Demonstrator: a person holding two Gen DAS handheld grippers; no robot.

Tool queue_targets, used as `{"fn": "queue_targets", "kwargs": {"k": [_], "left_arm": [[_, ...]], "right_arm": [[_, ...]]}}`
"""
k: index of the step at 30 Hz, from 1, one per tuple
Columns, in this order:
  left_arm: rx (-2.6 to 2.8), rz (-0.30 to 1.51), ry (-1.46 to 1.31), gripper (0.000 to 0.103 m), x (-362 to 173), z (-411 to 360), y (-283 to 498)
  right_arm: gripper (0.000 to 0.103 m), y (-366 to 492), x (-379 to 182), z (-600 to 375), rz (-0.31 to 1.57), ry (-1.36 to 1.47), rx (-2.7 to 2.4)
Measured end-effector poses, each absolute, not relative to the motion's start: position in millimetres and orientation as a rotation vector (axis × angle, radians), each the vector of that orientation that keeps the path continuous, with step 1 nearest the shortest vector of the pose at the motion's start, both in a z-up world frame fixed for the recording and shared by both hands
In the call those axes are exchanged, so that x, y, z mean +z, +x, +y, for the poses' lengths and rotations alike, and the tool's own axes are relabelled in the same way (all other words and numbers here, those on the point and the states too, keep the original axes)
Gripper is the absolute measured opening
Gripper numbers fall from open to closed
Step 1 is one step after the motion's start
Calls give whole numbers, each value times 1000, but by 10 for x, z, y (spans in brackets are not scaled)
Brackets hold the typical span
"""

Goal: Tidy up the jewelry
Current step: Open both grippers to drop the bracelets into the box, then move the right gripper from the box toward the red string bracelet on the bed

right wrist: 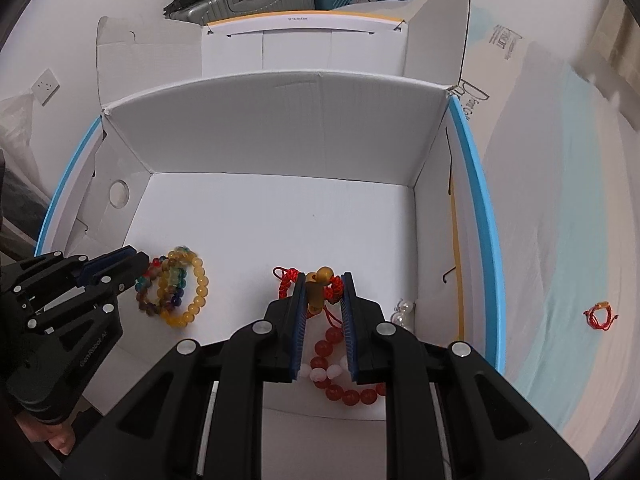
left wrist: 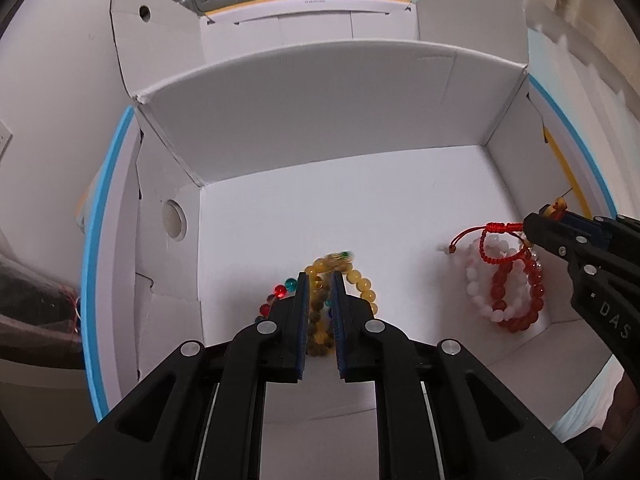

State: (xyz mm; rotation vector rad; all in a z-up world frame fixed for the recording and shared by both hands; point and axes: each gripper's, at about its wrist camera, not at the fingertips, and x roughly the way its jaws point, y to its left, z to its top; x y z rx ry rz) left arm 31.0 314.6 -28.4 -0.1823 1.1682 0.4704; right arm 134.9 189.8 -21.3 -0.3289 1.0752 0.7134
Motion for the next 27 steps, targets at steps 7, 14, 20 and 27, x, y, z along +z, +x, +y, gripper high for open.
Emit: {"fn": "queue_targets", "kwargs": {"k": [7,14,20,27], "left_arm": [[487,1165,-207,22,-264,3211,327],[530,1113,-202,55,-116,3230,267],[570,1078,-190,70,-8,3258,230],[583,1047,-189,82,72,3230,323]], "right_arm": [[19,1359,-255,1918,1093,-326,706],[47,1315,-253,1966,1074,-349,700],[65,1303,-162,1929,1056,-326,700],[76,1344,-6,1804,1020,-284,687]]}}
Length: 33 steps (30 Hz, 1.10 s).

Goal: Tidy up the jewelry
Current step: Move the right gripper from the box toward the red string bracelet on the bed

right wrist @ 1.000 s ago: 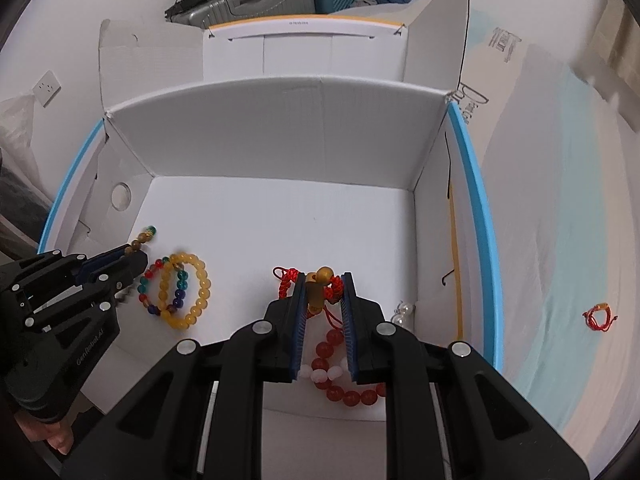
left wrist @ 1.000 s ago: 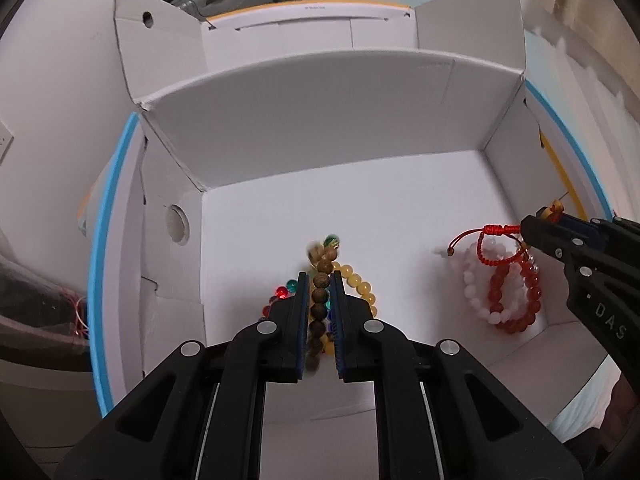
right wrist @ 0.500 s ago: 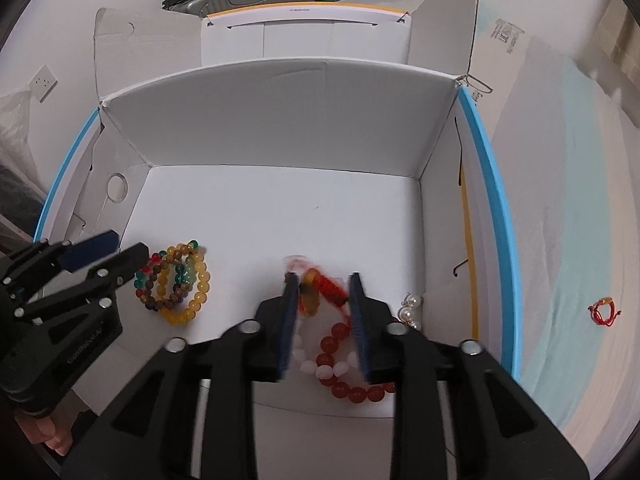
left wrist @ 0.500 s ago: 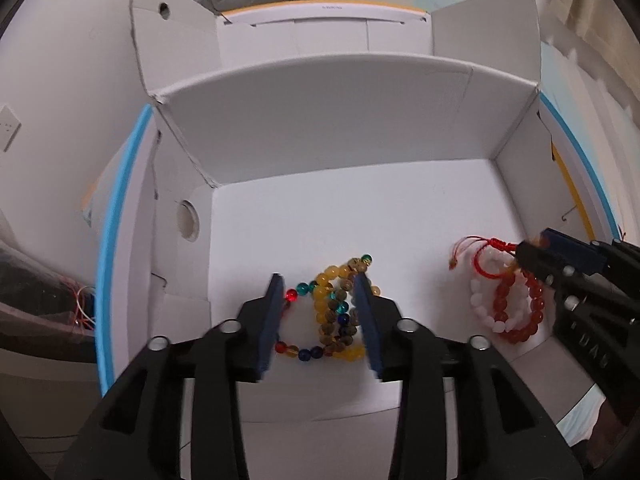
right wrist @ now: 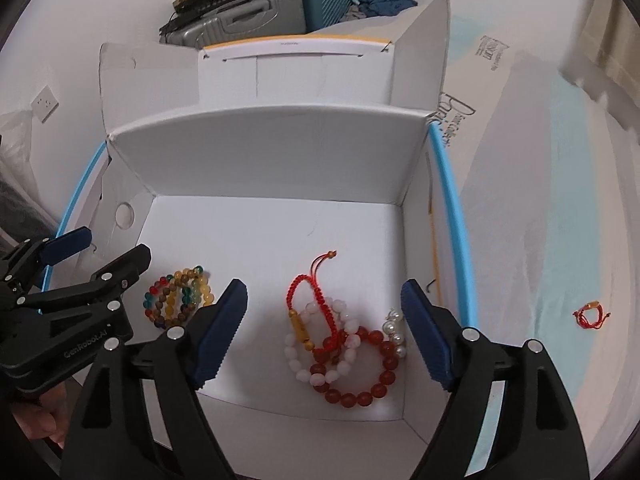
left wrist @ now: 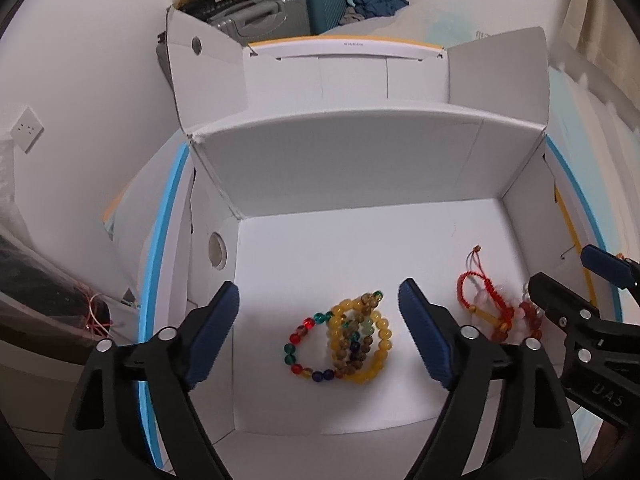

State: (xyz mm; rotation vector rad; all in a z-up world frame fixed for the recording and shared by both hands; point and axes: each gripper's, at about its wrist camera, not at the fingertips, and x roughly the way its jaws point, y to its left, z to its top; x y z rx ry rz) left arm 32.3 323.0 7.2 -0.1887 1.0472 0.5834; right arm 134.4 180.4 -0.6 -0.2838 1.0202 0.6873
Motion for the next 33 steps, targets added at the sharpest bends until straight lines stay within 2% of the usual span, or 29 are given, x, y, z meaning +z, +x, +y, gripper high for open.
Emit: {"fn": "queue_targets", "kwargs": {"k": [8,10,17,19,33], "left_arm": [[593,994,-162,91,226,3067,452],[588,978,-149,92,268,2999,500],[531,959,-118,95,321,2689,737],[517,949,-111,97,335,2610,793],[380,919,-90,97,337,1865,1307]], "right_arm": [[79,1427,134,1559,984,-240,648],[83,1459,180,1465,971,-223,631],[83,1625,276,1142,959,-177,571],[88,1669,306,1036,956,-160,557],[89,2022,347,169,925,-111,396]]}}
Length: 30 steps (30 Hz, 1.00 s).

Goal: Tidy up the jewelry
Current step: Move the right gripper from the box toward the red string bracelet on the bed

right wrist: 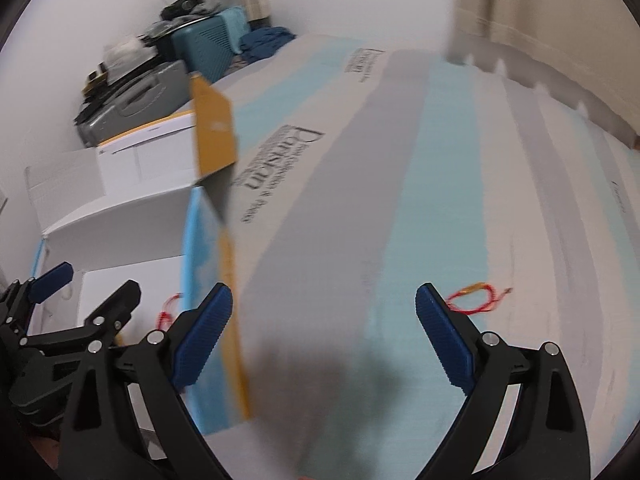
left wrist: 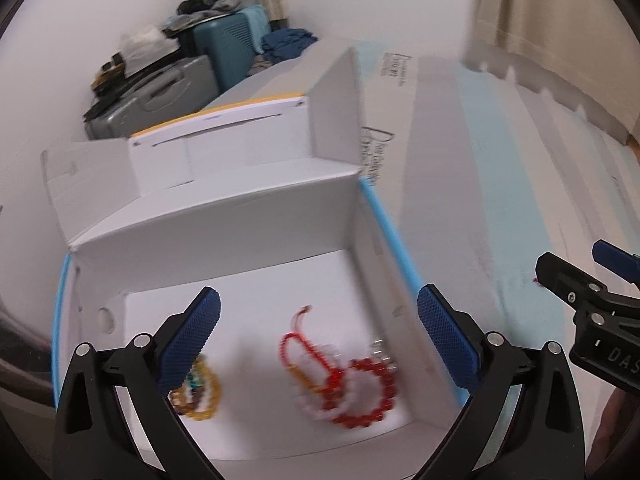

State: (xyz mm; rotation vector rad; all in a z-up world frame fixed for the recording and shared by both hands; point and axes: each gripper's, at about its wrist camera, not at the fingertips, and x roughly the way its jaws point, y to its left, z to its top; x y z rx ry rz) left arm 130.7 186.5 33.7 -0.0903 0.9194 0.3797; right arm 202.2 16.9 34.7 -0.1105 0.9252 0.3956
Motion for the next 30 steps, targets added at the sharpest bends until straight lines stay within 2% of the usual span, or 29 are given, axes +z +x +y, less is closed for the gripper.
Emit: {"fn": "queue_targets", "kwargs": {"k": [20,30], "left_arm": [[202,893,-78,97,253,886,1920],[81,893,-101,97,32,486,2144]], "right_arm": [[89,2548,199,-998,933,12,205],[89,2899,-115,-1421,985,18,88]]}}
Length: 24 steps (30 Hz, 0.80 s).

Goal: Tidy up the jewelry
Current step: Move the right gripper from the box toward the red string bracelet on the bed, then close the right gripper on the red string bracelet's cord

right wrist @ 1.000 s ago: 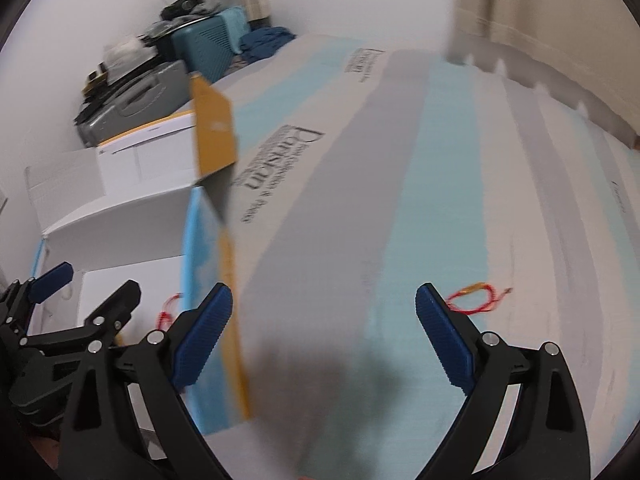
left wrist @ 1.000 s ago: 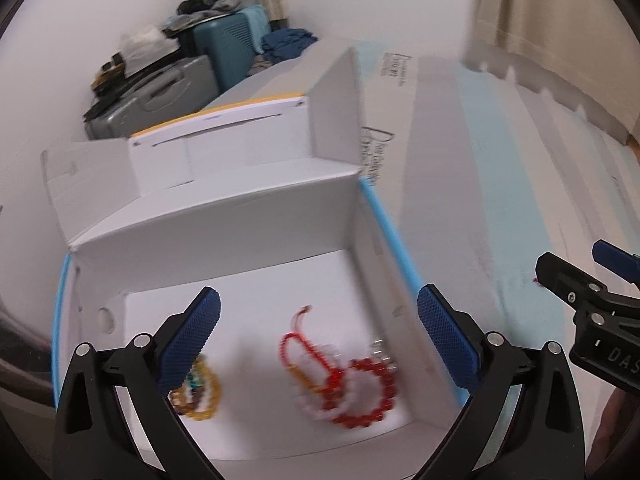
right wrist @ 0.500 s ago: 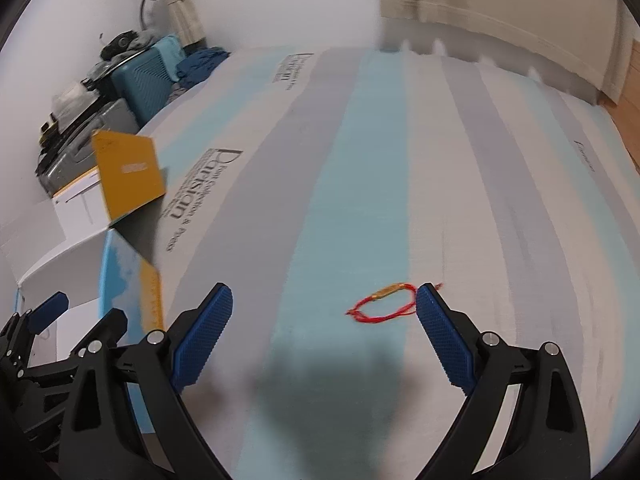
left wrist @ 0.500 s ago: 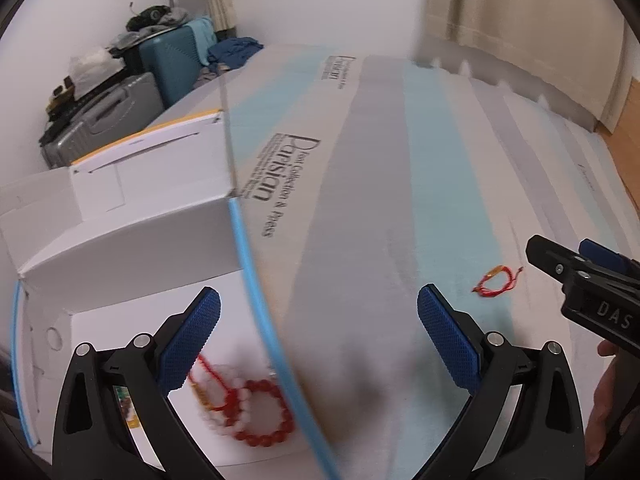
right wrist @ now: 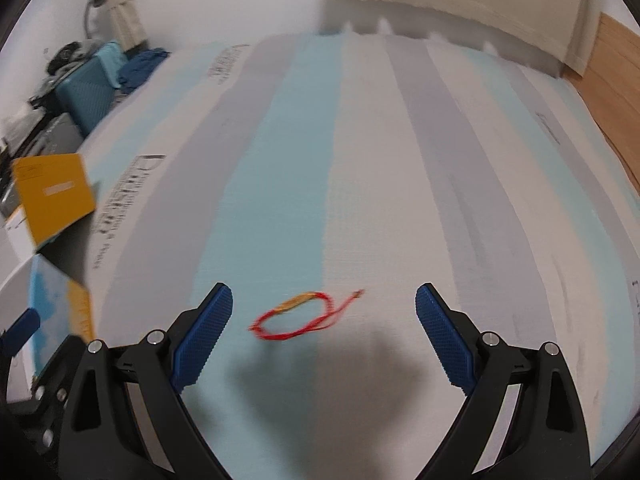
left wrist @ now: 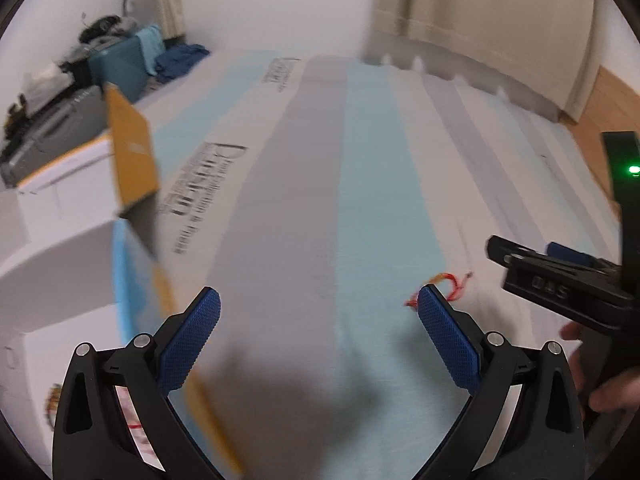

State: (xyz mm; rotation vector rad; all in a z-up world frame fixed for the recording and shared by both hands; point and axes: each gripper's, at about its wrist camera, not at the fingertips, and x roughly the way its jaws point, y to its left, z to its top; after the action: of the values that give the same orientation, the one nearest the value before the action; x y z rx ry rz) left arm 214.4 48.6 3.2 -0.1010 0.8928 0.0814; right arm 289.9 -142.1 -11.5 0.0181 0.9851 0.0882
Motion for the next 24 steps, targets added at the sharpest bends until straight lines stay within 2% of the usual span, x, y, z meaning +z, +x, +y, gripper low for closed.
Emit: {"fn": "queue_targets", "kwargs": {"k": [5,10,13,21,24], "left_arm": [[56,926,-77,97,-216,319,2273],[60,956,-70,97,-449,273,2389],[59,972,-63,97,-542,289,2435],[67,1003,-58,97,-737,388,2503],[72,1016,-63,97,-800,430,2535]], "right_arm": [[87,3065,-393,-1573,1039,21,65],[71,3169,-673,-1579,1112,25,96],[67,3204,-807,-1537,1147,28,108],[64,3247,-1042,-1385,1191,28,118],[57,3272,-1156,-1379,1218,21,109]]}}
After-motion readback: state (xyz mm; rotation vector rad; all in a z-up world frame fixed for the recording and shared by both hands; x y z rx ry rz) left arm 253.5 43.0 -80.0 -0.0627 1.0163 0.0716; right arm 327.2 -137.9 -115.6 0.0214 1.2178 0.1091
